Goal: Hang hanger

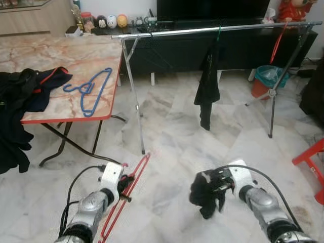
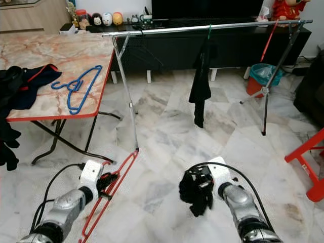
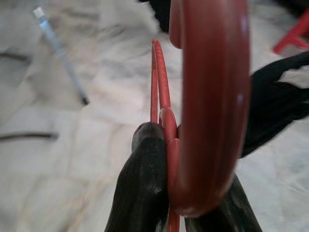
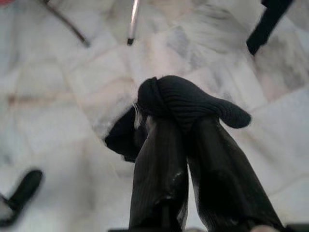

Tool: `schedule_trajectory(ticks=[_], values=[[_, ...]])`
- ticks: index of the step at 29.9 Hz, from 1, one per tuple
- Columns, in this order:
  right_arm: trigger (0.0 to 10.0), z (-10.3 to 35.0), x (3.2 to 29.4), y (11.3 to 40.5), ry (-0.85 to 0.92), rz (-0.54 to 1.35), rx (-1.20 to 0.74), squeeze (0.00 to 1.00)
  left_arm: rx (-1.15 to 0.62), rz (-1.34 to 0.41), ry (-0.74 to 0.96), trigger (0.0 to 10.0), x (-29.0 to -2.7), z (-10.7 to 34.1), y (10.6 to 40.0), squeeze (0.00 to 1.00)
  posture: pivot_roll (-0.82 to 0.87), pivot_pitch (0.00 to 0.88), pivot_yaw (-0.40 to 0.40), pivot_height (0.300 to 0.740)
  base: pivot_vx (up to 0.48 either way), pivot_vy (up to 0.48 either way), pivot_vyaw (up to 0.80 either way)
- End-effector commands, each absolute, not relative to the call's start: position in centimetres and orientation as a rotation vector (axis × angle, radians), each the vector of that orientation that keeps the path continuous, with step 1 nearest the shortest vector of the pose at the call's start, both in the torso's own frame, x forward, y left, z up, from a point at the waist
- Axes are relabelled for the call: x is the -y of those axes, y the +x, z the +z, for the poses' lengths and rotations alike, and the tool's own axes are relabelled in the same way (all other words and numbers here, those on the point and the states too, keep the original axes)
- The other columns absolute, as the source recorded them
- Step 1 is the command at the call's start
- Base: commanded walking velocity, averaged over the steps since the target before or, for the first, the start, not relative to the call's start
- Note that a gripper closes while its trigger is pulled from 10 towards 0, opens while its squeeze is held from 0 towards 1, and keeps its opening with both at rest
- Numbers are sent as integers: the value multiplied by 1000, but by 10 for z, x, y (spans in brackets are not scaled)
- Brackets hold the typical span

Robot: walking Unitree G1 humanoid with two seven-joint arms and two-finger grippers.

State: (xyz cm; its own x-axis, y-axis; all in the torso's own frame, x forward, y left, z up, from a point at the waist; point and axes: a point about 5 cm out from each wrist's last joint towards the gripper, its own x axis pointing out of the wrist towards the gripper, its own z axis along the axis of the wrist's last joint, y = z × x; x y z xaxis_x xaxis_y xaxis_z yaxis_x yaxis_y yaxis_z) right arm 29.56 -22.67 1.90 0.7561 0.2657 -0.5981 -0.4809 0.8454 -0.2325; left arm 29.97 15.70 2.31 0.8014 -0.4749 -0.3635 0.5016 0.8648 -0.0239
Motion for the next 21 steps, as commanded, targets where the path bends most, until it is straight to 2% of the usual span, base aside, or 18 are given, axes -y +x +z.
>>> schedule_trajectory(ticks=[1, 8, 21], values=[[10000, 30, 225, 302, -469, 490, -565, 0, -383, -576, 79, 10000, -155, 25, 300, 0, 10, 13, 15, 740, 0, 0, 0], [10000, 50, 235, 308, -666, 565, -571, 0, -417, -766, 131, 10000, -147, 33, 296, 0, 8, 14, 17, 740, 0, 0, 0], [10000, 77, 231, 330, -748, 403, -512, 0, -520, -1106, 188, 10000, -150, 50, 276, 0, 15, 8, 8, 740, 0, 0, 0]])
